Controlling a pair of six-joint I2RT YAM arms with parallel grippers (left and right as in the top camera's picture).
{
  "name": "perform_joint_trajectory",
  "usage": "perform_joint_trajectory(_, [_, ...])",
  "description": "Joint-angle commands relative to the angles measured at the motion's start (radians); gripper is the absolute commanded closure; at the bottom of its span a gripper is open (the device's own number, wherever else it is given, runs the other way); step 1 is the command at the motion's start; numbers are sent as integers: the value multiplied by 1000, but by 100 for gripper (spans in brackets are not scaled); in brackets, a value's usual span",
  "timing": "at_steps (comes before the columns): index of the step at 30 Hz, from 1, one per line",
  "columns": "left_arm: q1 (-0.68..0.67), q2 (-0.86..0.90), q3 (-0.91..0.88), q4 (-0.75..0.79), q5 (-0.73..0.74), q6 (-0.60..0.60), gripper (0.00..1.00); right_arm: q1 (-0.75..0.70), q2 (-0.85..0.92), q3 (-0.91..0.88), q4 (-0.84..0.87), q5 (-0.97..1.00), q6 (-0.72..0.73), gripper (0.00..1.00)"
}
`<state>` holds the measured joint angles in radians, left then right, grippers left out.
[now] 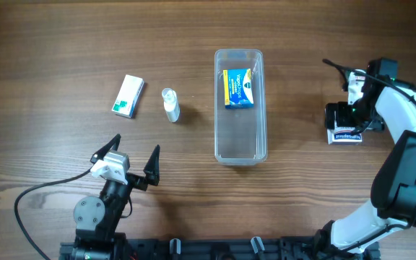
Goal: Pack container
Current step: 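Lower right gripper and grasp the Hansaplast box, then lift the Hansaplast box and carry it over the container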
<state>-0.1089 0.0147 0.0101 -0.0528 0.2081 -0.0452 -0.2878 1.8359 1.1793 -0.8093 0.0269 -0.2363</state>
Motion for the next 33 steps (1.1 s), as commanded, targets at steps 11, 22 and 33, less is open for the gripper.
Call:
perform_joint_trajectory(11, [6,-6,-5,-4,12,15,0,-2,24,-11,28,-6,70,23])
perform_joint_trajectory(22, [6,-6,-5,-4,12,15,0,-1,23,64,-13,-124,134,26])
perform_joint_trajectory(33, [6,-6,-5,-4,12,15,0,101,-16,515,-361,-277,272,29])
